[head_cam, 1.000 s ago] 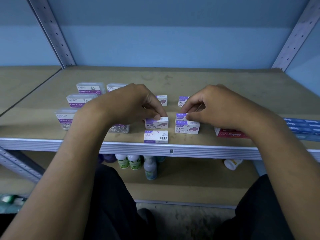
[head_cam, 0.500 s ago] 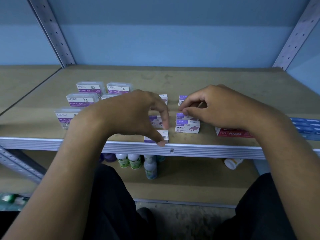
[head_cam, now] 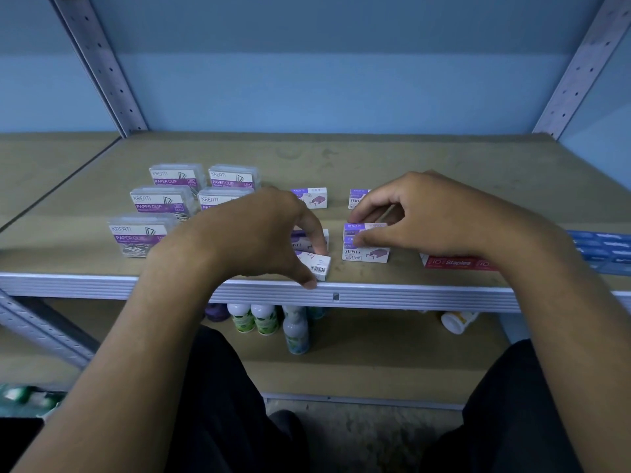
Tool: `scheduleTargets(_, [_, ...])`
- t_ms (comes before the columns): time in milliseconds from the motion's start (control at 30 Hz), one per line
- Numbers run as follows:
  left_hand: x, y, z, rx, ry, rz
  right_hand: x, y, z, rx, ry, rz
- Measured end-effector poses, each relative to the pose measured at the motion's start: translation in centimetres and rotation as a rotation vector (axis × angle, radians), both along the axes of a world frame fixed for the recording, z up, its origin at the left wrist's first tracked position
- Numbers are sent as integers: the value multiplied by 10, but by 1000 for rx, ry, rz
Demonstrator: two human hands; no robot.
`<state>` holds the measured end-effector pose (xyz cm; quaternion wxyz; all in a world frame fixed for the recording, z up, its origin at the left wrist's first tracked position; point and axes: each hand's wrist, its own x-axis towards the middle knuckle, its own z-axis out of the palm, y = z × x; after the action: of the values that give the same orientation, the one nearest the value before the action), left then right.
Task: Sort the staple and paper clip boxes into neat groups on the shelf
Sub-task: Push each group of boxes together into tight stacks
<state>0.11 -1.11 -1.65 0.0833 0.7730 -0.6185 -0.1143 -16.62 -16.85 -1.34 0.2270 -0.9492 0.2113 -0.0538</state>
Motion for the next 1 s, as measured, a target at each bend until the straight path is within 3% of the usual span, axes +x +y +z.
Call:
scheduleTargets(300, [-1,1,4,-51,32,34,0,3,1,-7,40,7])
scheduleTargets(700, [6,-5,6,-143,215,42,4,0,-1,22,25,4])
scheduleTargets(1000, [4,-7,6,-102,173,35,6,4,-1,39,51,22])
